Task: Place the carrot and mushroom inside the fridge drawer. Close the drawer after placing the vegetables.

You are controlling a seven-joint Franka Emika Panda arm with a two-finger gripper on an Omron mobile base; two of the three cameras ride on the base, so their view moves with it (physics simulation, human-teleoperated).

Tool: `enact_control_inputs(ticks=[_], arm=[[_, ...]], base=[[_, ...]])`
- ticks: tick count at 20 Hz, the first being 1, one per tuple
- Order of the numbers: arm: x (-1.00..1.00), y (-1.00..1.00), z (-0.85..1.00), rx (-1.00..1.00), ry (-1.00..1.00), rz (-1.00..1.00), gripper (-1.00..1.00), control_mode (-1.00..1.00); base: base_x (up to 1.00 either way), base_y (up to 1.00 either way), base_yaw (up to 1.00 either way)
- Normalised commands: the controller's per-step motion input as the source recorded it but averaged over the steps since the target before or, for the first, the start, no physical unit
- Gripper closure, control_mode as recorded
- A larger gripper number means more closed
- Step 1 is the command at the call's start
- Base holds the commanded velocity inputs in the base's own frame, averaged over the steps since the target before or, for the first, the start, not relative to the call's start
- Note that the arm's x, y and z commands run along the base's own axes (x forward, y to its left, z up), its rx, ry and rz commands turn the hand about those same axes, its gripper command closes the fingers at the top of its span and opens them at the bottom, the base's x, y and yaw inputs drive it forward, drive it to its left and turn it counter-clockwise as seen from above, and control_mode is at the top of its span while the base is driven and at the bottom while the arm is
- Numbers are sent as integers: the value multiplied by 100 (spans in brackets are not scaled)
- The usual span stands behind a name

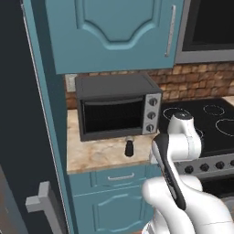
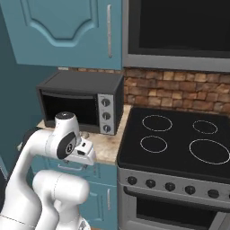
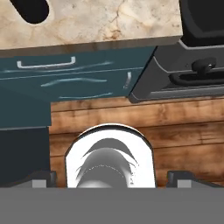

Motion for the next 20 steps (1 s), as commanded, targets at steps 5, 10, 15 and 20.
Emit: enact_control_inputs(ticks=[5,10,15,20], arm=[[0,0,0,0,0,0,-100,100],[23,0,4,0,2,0,-100,-100],[97,1,42,1,7,1,-100,-100],[93,0,38,3,2,2,-100,-100]], base=[[32,-2,8],[11,0,0],[0,0,0],[0,0,0]])
